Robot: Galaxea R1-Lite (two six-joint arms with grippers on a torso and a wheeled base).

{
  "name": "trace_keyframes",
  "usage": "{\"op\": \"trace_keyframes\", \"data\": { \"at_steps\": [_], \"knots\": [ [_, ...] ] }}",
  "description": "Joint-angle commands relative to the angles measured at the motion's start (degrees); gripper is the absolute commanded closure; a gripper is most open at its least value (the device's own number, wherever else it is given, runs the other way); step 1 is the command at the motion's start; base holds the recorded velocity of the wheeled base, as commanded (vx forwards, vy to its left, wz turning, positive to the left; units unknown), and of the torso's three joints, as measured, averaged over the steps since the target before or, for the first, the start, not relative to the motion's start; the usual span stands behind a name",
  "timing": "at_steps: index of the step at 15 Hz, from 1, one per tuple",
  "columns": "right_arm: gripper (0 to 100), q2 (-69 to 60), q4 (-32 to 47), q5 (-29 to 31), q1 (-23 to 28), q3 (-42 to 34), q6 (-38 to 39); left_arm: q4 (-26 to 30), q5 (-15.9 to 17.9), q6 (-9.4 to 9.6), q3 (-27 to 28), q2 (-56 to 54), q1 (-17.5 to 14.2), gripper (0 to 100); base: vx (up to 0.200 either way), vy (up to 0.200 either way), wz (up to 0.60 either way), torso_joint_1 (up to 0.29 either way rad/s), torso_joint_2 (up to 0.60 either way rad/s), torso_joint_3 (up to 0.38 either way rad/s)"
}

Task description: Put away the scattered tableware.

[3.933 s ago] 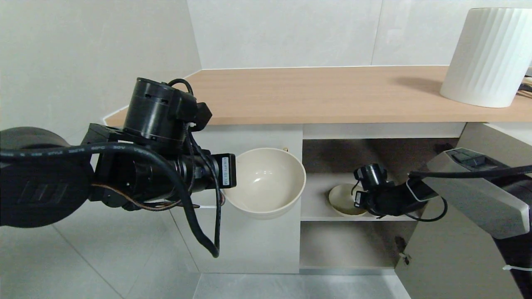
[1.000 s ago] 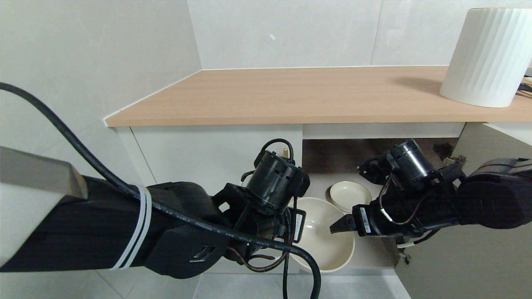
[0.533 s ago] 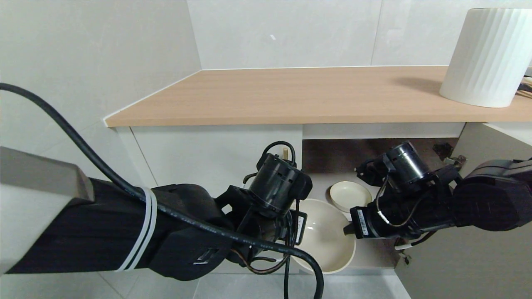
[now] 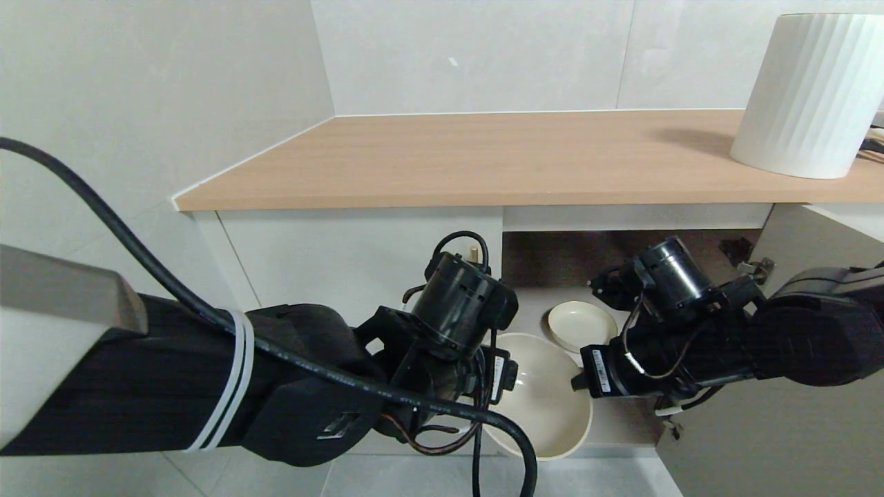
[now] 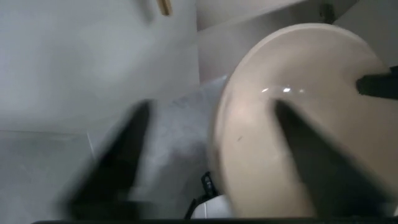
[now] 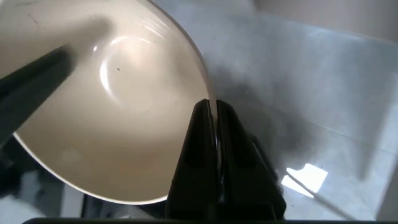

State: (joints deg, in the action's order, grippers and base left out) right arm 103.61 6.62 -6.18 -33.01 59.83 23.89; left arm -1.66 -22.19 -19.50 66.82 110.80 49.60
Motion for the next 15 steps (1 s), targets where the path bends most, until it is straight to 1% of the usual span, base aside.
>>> {"op": "trace_keyframes", "data": {
  "at_steps": [1, 4, 5, 8, 9, 10, 12, 15],
  "knots": [
    [100, 1.1, 0.1, 1.9, 1.5, 0.1, 0.0, 0.0, -0.5, -0.09, 0.0, -1.8, -0.3, 0, 0.0, 0.0, 0.0, 0.0, 0.0, 0.0],
    [100, 4.2, -0.2, 3.9, 6.1, 0.7, 0.1, 0.1, -0.6, -0.36, -0.1, -4.5, -1.1, 0, 0.0, 0.0, 0.0, 0.0, 0.0, 0.0],
    [100, 4.8, -0.6, 4.2, 6.7, 1.0, 0.2, 0.1, -0.6, -0.36, -0.1, -4.6, -1.1, 0, 0.0, 0.0, 0.0, 0.0, 0.0, 0.0],
    [100, 9.1, -8.4, 9.4, 12.1, 1.8, 1.8, 0.1, -0.6, -0.45, -0.1, -5.4, -1.7, 0, 0.0, 0.0, 0.0, 0.0, 0.0, 0.0],
    [100, 9.5, -9.2, 9.9, 12.5, 1.8, 1.8, 0.1, -0.5, -0.45, -0.1, -5.4, -1.7, 0, 0.0, 0.0, 0.0, 0.0, 0.0, 0.0],
    [100, 11.7, -13.7, 12.2, 14.4, 1.9, 2.1, 0.1, -0.5, -1.15, -0.2, -4.6, -1.7, 0, 0.0, 0.0, 0.0, 0.0, 0.0, 0.0],
    [100, 14.5, -18.0, 14.9, 15.4, 2.4, 2.5, 0.1, -0.5, -1.33, -0.1, -4.7, -2.1, 0, 0.0, 0.0, 0.0, 0.0, 0.0, 0.0],
    [100, 18.3, -19.4, 16.8, 16.8, 5.7, 4.6, 0.0, -0.5, -1.41, -0.1, -4.6, -2.3, 0, 0.0, 0.0, 0.0, 0.0, 0.0, 0.0]
  ]
}}
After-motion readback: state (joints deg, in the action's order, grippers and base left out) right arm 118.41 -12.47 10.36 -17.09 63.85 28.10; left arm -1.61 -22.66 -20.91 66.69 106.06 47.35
